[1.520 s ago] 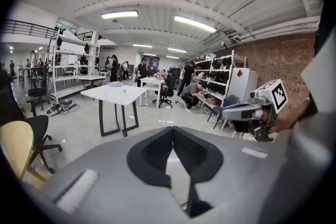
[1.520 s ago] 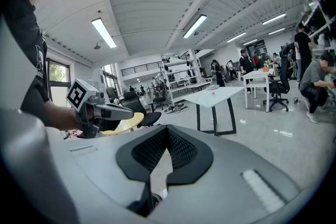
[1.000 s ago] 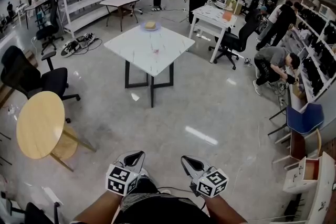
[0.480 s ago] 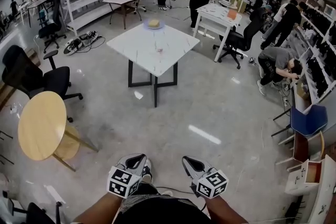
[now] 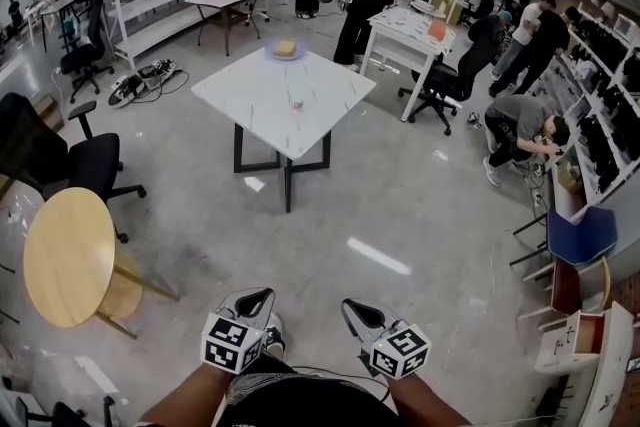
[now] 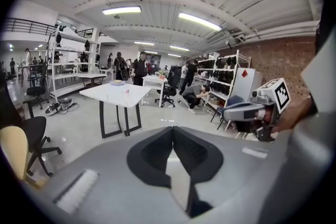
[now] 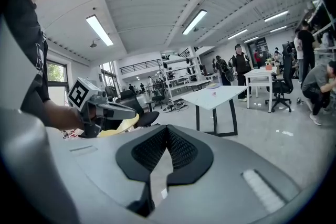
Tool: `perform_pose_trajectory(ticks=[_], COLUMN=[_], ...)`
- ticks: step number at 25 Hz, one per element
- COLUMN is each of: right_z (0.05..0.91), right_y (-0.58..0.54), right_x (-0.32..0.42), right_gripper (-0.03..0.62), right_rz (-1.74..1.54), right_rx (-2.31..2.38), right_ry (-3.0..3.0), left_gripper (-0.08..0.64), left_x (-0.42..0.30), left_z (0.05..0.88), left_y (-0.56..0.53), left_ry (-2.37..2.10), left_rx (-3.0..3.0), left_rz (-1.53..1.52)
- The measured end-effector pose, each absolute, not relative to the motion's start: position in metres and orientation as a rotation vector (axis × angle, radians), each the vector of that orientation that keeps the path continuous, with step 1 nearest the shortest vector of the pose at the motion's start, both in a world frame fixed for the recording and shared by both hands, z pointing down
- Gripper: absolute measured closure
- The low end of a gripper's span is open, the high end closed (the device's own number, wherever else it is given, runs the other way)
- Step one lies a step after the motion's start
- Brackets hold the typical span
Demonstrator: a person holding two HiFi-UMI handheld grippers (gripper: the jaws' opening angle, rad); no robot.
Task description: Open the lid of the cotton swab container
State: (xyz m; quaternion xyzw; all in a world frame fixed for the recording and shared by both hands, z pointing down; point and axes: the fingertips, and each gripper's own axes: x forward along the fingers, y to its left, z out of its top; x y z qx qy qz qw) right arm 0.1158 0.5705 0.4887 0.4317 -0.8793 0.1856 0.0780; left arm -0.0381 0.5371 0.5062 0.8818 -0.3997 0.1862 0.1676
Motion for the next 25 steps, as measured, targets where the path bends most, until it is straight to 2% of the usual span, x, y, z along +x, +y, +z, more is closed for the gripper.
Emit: perform_pose_trajectory(ticks=[12, 25], right_z=[0.487, 0.490], right_y=[0.476, 0.386], right_x=[0.108, 0.063], right_gripper=[0.592, 0.592], right_rz=[0.535, 0.552], right_rx=[1.264, 1.288], right_ry=[-2.601, -2.599], left_gripper=[0.502, 0.502], left_x=[-0.037, -0.078], left_z=[0.497, 0.499], left_y=[0.438, 0.346], left_ry=[-1.116, -1.062], left_rx=[2.539, 2.555], left_rz=[0.501, 0.531])
